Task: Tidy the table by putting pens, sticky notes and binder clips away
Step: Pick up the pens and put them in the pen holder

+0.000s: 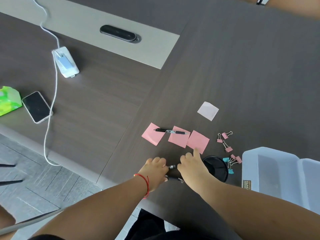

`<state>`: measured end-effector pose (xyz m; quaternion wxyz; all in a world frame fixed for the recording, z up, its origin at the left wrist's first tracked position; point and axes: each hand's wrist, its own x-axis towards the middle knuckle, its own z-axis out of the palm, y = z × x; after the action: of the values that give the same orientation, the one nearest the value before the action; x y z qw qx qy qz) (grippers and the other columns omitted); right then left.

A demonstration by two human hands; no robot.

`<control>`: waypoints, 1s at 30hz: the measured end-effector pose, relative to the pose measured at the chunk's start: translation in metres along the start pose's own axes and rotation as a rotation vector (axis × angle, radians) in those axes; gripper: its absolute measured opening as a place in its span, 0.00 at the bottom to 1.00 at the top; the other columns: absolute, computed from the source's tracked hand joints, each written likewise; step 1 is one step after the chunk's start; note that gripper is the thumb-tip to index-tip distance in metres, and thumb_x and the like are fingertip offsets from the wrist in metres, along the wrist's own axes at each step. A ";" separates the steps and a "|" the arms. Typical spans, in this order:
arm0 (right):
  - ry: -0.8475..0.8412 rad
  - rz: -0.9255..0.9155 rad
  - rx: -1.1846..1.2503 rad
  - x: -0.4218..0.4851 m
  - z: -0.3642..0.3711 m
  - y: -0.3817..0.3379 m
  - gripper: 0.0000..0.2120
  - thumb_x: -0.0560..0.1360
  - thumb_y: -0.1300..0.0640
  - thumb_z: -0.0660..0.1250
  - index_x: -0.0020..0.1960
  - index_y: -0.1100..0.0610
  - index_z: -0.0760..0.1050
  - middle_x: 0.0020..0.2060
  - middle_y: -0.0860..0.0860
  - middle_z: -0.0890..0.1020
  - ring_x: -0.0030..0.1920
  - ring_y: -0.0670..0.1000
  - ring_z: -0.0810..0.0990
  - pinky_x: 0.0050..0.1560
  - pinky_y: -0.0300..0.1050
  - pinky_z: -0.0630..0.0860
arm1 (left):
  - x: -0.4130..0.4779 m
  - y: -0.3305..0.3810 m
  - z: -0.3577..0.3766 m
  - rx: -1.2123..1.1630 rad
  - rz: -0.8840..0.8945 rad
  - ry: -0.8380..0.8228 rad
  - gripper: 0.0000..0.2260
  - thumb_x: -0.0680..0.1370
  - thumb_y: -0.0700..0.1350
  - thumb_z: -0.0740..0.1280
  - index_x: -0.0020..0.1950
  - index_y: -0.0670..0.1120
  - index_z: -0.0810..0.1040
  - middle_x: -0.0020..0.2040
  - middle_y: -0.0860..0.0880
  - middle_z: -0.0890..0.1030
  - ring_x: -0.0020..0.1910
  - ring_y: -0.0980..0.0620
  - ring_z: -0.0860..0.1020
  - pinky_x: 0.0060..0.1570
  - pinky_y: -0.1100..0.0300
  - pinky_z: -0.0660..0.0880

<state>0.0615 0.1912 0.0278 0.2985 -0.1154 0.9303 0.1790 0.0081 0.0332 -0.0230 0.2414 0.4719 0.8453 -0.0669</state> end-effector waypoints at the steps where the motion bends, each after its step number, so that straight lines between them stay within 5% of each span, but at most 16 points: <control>1: 0.010 -0.007 -0.002 0.001 -0.002 0.004 0.12 0.77 0.54 0.62 0.58 0.55 0.77 0.53 0.54 0.77 0.56 0.59 0.73 0.68 0.67 0.53 | 0.001 0.000 -0.001 0.005 0.007 -0.011 0.17 0.78 0.55 0.60 0.60 0.45 0.75 0.57 0.45 0.73 0.57 0.43 0.72 0.55 0.49 0.70; 9: -0.089 -0.046 -0.200 0.013 0.006 -0.001 0.17 0.78 0.53 0.59 0.64 0.58 0.74 0.57 0.57 0.76 0.57 0.60 0.73 0.67 0.68 0.59 | -0.003 -0.008 -0.005 -0.148 -0.047 -0.147 0.15 0.77 0.46 0.60 0.61 0.43 0.72 0.58 0.42 0.77 0.56 0.40 0.76 0.55 0.48 0.72; 12: -0.080 -0.083 -0.245 0.019 0.009 -0.006 0.16 0.78 0.54 0.59 0.62 0.58 0.75 0.54 0.56 0.76 0.54 0.58 0.74 0.63 0.59 0.63 | -0.007 -0.014 -0.008 -0.272 -0.144 -0.170 0.14 0.76 0.42 0.62 0.61 0.42 0.71 0.59 0.41 0.75 0.58 0.40 0.75 0.53 0.50 0.73; 20: 0.138 -0.118 0.018 0.037 -0.013 0.016 0.07 0.73 0.64 0.61 0.50 0.58 0.74 0.42 0.54 0.79 0.44 0.56 0.77 0.58 0.56 0.65 | -0.016 -0.038 -0.012 -0.547 -0.330 -0.153 0.10 0.78 0.40 0.58 0.58 0.40 0.69 0.61 0.39 0.72 0.52 0.37 0.77 0.46 0.50 0.70; 23: 0.199 -0.006 0.115 0.058 -0.032 0.027 0.06 0.71 0.64 0.62 0.47 0.57 0.72 0.36 0.51 0.81 0.37 0.55 0.80 0.52 0.54 0.68 | -0.015 -0.052 -0.021 -0.663 -0.484 -0.058 0.08 0.80 0.40 0.55 0.57 0.41 0.68 0.52 0.40 0.75 0.48 0.38 0.78 0.43 0.52 0.71; 27: 0.238 0.115 0.262 0.089 -0.051 0.043 0.11 0.73 0.60 0.62 0.55 0.56 0.71 0.49 0.52 0.78 0.50 0.57 0.78 0.48 0.51 0.68 | -0.012 -0.076 -0.029 -1.089 -0.601 0.048 0.05 0.80 0.40 0.57 0.55 0.44 0.66 0.35 0.48 0.75 0.31 0.50 0.78 0.29 0.62 0.74; 30: 0.213 0.164 0.357 0.110 -0.051 0.047 0.12 0.74 0.57 0.65 0.56 0.57 0.70 0.51 0.53 0.72 0.45 0.56 0.75 0.41 0.49 0.68 | -0.010 -0.091 -0.038 -1.292 -0.651 0.118 0.04 0.80 0.39 0.56 0.50 0.48 0.66 0.34 0.49 0.75 0.28 0.52 0.75 0.27 0.64 0.71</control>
<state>-0.0673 0.2013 0.0130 0.1987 -0.0031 0.9798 0.0216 -0.0761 -0.0111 0.0041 0.3940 -0.0376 0.8253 0.4028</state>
